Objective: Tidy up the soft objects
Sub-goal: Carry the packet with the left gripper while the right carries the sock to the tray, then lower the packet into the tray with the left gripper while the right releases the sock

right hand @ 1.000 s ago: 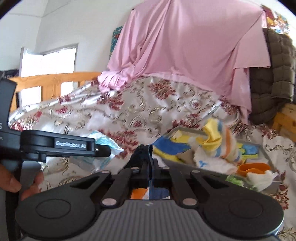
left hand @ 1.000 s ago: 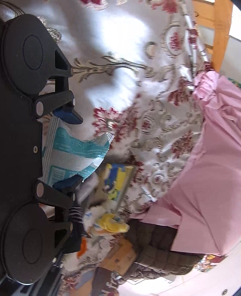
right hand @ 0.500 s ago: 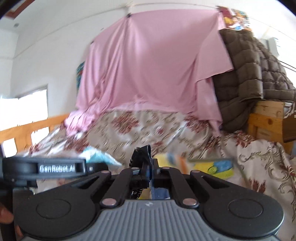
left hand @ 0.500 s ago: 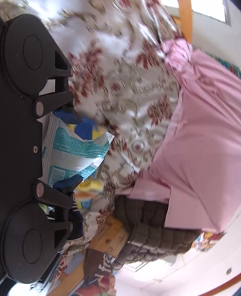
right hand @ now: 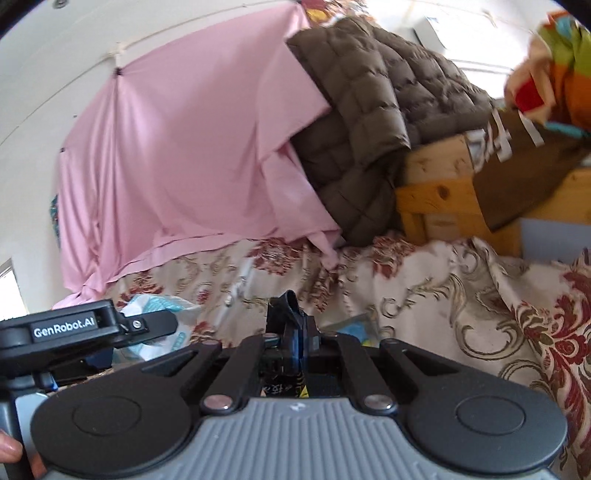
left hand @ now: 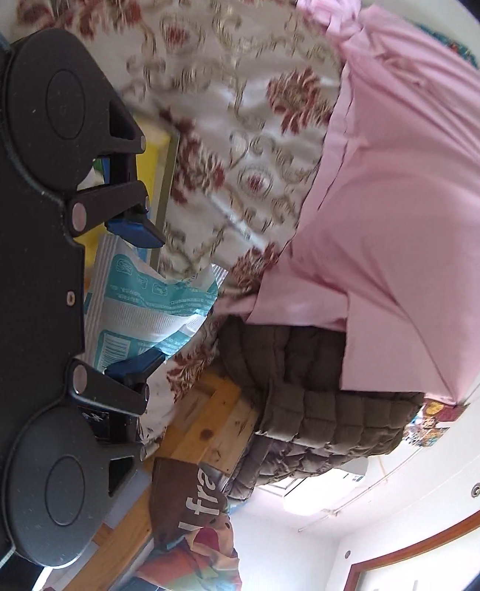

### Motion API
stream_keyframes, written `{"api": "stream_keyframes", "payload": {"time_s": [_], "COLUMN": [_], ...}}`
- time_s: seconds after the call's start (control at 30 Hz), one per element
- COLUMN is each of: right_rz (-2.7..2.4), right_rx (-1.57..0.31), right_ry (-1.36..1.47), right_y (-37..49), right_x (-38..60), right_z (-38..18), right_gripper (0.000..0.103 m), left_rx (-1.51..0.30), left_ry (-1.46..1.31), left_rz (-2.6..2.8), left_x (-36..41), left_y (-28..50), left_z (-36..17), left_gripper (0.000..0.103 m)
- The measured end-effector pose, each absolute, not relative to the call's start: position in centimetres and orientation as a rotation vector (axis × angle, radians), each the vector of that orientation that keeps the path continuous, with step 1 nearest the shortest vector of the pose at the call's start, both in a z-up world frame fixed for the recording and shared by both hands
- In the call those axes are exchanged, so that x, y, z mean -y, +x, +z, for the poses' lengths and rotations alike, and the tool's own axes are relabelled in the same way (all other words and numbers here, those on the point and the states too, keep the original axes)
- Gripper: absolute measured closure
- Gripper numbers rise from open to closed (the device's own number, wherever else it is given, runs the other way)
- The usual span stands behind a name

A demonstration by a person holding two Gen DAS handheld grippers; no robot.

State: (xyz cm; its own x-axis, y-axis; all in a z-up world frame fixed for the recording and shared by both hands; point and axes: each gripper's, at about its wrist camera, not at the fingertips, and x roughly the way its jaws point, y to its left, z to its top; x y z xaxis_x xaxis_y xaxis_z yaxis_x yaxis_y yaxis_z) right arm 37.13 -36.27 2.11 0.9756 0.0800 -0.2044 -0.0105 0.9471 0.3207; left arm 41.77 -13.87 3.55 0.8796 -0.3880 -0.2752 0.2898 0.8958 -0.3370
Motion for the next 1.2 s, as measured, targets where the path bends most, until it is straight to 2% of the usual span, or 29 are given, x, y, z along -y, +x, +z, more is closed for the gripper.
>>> {"api": "stream_keyframes", "payload": {"time_s": [0.37,0.53,0.87,1.07,1.13,1.2], "right_rz": [0.029,0.029,0.014,0.014,0.016,0.013], "right_rx": [-0.351,-0.385,-0.41,-0.409,-0.407,-0.406], "right_ry": [0.402,0.423,0.433,0.424,0.412,0.397], "right_y": [39.4,39.6,39.9,39.8,39.8,39.8], "right_x": [38.1,38.3,38.6,38.5,38.4,38.3], "right_z": [-0.5,-1.1,-1.3,-1.2,-1.2,-1.2], "right_gripper": [0.1,0.095,0.087,0.069,0.059,0.056], "left_rx": [-0.496,-0.529,-0.574,-0.577,-0.573,-0.567], "left_ry": [-0.183,-0.078,-0.041,-0.083,-0.088,-0.083], "left_rz": [-0.4,-0.384,-0.355,-0.357,-0.355,-0.35], "left_x": [19.4,20.2,20.2,19.7,19.6,19.5], "left_y": [46.1,46.1,46.6,46.5,46.4,46.3], "left_z": [-0.2,-1.2,-1.8,-1.6,-1.6,-1.5], "left_gripper": [0.041,0.04,0.04,0.039,0.038,0.037]}}
